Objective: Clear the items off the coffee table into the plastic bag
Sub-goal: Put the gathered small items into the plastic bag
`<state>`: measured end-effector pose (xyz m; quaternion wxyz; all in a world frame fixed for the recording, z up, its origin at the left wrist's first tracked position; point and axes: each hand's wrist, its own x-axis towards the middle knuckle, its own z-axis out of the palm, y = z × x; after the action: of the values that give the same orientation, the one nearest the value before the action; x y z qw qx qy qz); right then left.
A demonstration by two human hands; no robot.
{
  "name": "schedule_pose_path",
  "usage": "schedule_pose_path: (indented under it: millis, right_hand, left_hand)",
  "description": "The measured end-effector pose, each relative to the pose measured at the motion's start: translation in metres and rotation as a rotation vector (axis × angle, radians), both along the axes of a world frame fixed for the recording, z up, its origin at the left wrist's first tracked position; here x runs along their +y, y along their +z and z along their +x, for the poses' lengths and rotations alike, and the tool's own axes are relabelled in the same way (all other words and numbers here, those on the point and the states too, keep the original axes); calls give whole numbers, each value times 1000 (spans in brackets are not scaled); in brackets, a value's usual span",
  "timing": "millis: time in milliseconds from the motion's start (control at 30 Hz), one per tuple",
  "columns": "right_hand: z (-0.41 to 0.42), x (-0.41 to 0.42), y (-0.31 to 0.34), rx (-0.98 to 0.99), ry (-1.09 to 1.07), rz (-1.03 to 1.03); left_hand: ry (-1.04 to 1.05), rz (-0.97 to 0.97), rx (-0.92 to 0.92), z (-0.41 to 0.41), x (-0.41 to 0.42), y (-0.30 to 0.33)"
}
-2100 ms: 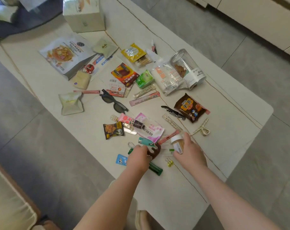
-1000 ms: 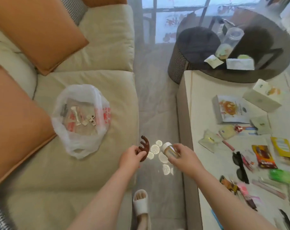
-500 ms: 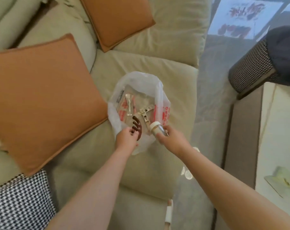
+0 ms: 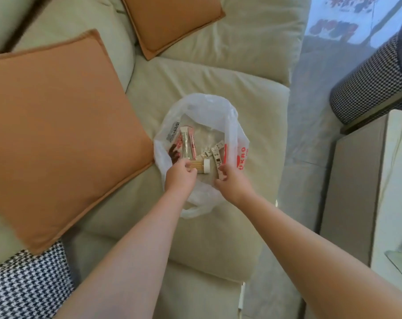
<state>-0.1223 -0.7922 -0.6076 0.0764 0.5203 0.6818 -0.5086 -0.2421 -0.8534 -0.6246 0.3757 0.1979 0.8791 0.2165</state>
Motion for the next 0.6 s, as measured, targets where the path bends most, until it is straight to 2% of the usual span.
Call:
schedule_pose_path:
  millis: [200,367,600]
  right_hand:
    - [52,3,-5,-101,63,8]
    - [112,1,-5,-217,68,50]
    - [228,-26,-6,-337,43,182]
  left_hand:
    - [-172,-81,-30,37,-2,0]
    - [-479,-196,63,86,3,6]
    - [-852,-259,138,186,-2,2]
